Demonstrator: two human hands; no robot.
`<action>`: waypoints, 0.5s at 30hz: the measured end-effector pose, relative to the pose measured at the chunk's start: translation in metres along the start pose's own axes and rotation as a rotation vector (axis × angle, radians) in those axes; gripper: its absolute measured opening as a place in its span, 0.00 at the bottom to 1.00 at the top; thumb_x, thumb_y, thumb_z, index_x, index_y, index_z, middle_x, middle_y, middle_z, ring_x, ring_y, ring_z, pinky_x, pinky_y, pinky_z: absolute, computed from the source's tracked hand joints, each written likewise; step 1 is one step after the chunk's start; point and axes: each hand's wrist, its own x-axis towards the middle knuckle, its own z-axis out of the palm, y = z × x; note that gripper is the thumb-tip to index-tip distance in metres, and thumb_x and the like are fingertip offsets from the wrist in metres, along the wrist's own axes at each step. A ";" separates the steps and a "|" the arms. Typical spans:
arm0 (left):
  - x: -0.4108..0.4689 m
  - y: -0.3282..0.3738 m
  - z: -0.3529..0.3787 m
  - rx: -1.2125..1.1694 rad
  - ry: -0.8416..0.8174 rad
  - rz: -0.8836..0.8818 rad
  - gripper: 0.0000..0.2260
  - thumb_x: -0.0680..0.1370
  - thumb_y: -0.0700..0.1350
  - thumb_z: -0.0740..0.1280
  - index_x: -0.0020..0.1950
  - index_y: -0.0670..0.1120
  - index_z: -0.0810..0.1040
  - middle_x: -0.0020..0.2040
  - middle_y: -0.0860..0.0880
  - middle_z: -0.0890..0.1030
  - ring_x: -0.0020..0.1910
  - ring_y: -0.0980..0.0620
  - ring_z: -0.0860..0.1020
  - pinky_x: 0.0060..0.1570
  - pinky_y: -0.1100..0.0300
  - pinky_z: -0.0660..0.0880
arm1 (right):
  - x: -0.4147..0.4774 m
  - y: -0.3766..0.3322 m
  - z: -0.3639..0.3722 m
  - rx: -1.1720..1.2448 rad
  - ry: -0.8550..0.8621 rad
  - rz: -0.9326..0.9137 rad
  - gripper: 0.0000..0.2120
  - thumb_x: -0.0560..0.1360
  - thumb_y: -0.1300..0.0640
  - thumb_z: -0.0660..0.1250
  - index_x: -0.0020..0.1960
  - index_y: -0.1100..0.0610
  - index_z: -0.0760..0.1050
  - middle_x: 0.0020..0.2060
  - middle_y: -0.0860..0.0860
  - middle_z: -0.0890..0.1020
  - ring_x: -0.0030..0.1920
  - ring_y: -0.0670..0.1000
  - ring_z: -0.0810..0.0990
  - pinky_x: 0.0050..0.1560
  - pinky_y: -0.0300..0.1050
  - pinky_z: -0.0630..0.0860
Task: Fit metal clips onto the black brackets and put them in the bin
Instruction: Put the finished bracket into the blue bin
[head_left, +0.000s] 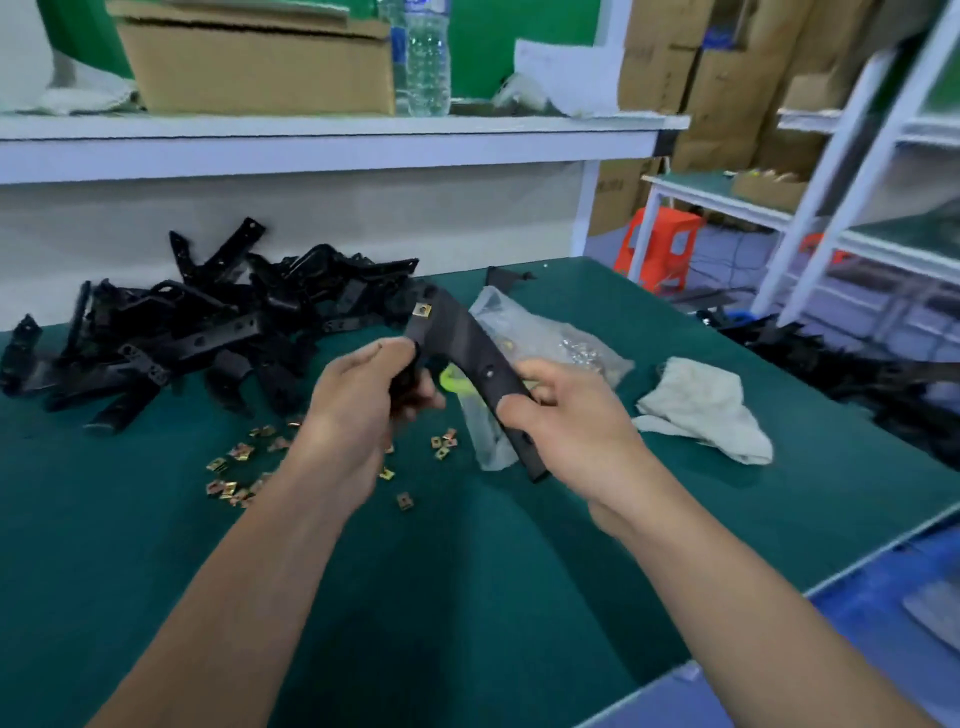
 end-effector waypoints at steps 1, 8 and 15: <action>0.000 0.005 0.019 -0.024 -0.068 -0.054 0.11 0.84 0.43 0.62 0.43 0.45 0.76 0.31 0.48 0.80 0.32 0.49 0.81 0.32 0.60 0.70 | -0.005 0.004 -0.019 0.029 0.081 0.031 0.08 0.73 0.56 0.68 0.48 0.46 0.83 0.32 0.50 0.83 0.31 0.51 0.78 0.34 0.43 0.72; -0.024 -0.004 0.165 -0.006 -0.378 -0.254 0.10 0.85 0.42 0.61 0.45 0.43 0.75 0.30 0.50 0.82 0.31 0.54 0.84 0.25 0.68 0.65 | -0.072 0.041 -0.136 0.377 0.421 0.233 0.07 0.79 0.63 0.66 0.47 0.56 0.83 0.34 0.54 0.82 0.30 0.50 0.78 0.32 0.41 0.71; -0.051 -0.054 0.294 0.084 -0.522 -0.511 0.08 0.81 0.42 0.65 0.42 0.43 0.77 0.28 0.47 0.80 0.25 0.51 0.80 0.21 0.67 0.67 | -0.144 0.103 -0.206 0.595 0.567 0.371 0.08 0.80 0.66 0.64 0.56 0.64 0.80 0.39 0.60 0.83 0.34 0.54 0.80 0.32 0.44 0.74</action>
